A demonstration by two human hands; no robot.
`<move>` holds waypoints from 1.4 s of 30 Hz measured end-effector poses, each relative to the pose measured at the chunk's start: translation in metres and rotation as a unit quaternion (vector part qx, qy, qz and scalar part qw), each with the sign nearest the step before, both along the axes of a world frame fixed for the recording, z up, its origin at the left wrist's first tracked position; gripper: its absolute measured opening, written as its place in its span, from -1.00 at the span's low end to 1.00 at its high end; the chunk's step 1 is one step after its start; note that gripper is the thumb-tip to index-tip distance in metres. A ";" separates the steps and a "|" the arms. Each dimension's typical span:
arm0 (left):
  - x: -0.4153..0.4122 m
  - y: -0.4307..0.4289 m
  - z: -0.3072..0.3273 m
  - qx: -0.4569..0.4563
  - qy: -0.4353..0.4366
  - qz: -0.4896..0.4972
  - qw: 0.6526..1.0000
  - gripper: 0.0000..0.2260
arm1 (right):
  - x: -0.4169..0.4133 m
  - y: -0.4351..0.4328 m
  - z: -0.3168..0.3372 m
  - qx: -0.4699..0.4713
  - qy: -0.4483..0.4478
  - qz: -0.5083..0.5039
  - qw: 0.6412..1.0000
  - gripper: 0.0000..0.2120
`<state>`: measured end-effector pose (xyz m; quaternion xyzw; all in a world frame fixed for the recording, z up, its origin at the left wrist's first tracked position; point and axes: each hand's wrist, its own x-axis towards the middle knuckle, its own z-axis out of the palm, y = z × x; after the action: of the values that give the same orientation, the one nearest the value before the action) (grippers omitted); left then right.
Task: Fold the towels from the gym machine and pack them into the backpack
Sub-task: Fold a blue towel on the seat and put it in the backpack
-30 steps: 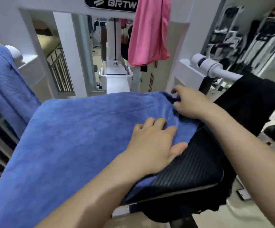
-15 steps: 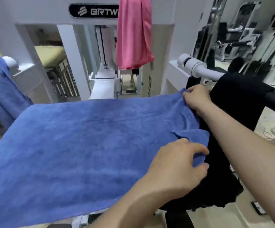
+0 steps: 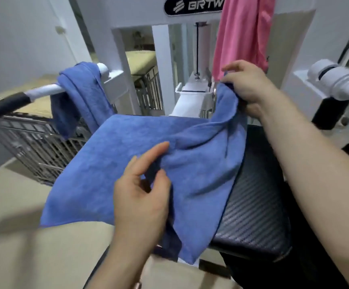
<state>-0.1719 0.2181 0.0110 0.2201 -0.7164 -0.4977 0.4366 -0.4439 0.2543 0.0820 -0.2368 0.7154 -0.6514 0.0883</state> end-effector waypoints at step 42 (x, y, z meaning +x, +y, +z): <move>-0.026 0.079 0.011 -0.126 -0.243 -0.267 0.924 -0.71 | -0.002 0.052 -0.006 0.540 0.342 0.036 0.768 -0.91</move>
<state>-0.1978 0.2975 0.0217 0.0785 -0.8895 -0.4326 0.1243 -0.4464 0.3059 0.0758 -0.3828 0.9230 -0.0299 -0.0254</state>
